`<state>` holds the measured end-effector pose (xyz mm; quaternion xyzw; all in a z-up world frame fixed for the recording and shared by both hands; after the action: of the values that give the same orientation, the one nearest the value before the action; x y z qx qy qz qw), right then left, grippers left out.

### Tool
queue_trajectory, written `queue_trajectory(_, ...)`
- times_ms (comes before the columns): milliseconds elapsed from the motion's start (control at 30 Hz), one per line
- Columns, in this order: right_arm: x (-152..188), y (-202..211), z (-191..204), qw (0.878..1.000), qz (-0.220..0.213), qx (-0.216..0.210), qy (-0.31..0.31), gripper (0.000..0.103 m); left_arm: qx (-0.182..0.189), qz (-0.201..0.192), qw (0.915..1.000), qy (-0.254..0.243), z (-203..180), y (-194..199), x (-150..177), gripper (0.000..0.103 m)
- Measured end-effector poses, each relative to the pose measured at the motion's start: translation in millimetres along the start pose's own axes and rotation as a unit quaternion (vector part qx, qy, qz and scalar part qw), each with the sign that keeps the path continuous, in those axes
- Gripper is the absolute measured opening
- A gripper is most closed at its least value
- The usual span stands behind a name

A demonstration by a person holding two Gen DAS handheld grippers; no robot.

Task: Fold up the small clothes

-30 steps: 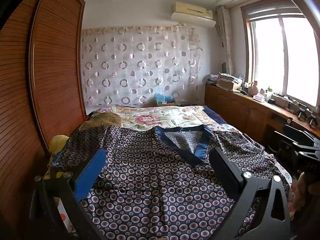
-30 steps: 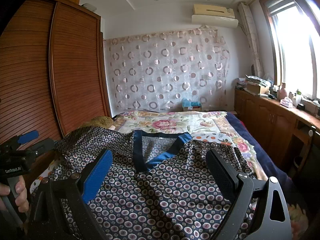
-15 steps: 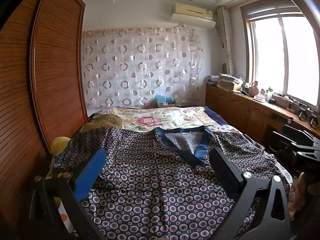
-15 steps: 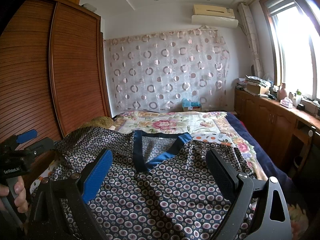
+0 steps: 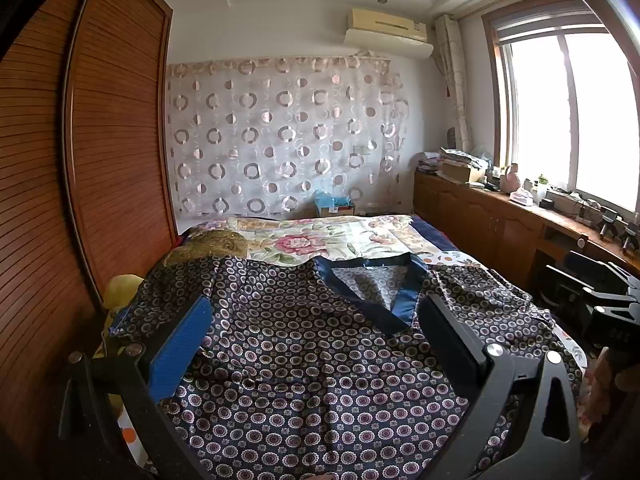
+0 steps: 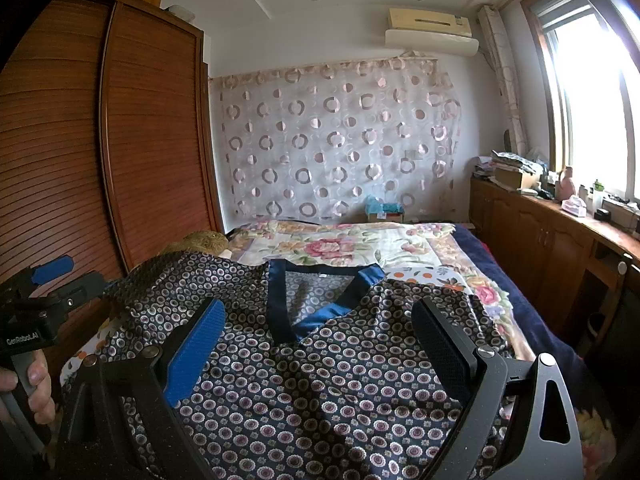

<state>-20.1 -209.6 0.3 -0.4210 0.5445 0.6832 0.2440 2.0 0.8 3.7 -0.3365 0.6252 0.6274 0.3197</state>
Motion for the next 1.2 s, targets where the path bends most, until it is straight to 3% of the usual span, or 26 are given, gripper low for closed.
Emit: queue_trajectory(1200, -0.4, 1.7, 0.6, 1.0, 0.002, -0.001, -0.001, 0.095, -0.001, 0.0, 1.0, -0.002, -0.7, 1.5, -1.1, 0.103)
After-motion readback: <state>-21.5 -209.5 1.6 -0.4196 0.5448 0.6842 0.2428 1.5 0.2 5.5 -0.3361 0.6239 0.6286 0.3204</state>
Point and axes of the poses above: each gripper's, at about its wrist camera, not at the fingertips, and y roughly against the way its jaws point, z to its left, x to its underside, the point moved 1 cm from there along -y, roughly the way its jaws point, and after that the axes turned 15 degrees about z, right-handed, at the moved point
